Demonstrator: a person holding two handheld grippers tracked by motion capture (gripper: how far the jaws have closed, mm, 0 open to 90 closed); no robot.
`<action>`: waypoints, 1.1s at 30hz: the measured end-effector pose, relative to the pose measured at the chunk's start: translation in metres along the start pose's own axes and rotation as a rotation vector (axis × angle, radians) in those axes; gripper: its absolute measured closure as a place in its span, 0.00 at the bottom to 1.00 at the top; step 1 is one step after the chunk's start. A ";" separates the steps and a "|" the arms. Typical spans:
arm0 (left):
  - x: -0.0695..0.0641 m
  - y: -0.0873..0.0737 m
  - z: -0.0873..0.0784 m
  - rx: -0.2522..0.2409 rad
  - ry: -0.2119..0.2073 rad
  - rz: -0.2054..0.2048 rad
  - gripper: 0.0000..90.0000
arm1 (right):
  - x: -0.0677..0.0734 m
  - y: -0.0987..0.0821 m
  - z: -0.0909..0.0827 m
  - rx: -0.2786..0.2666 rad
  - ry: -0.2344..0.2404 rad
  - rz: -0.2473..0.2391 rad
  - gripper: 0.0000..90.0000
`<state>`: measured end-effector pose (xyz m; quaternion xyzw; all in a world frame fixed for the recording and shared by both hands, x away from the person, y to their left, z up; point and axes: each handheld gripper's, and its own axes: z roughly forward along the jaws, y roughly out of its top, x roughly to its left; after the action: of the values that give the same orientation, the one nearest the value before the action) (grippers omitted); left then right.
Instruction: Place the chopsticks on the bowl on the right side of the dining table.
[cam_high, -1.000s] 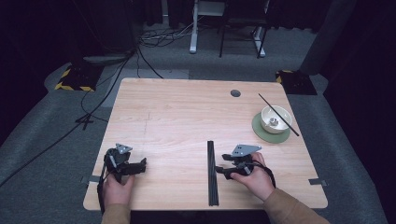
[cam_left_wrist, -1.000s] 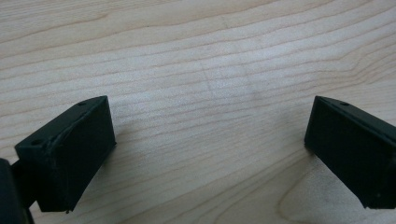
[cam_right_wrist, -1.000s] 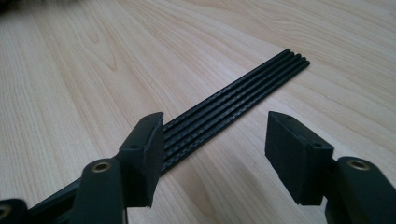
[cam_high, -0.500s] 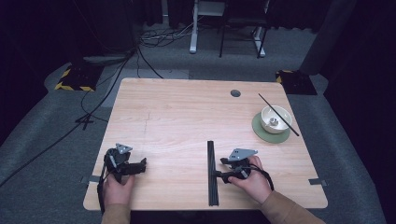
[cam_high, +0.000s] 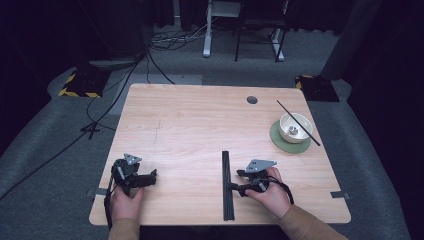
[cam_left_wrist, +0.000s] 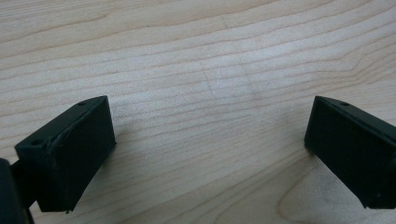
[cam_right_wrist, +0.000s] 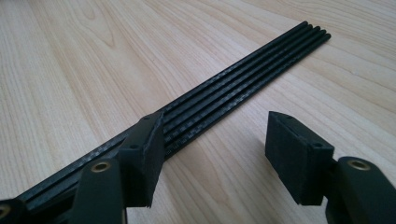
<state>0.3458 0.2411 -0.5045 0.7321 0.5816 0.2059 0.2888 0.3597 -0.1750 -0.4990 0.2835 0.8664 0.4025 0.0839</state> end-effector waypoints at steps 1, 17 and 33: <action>0.000 0.000 0.000 0.000 0.000 0.000 0.02 | -0.001 0.000 0.000 -0.002 -0.002 -0.001 0.43; 0.000 0.000 0.000 0.000 -0.002 0.000 0.02 | 0.004 0.000 0.001 0.001 0.006 -0.004 0.43; 0.000 0.000 0.000 0.000 0.000 0.000 0.02 | -0.006 -0.006 -0.007 0.002 -0.050 -0.001 0.46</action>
<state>0.3458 0.2411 -0.5045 0.7320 0.5816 0.2059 0.2888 0.3598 -0.1855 -0.4995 0.2931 0.8646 0.3944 0.1051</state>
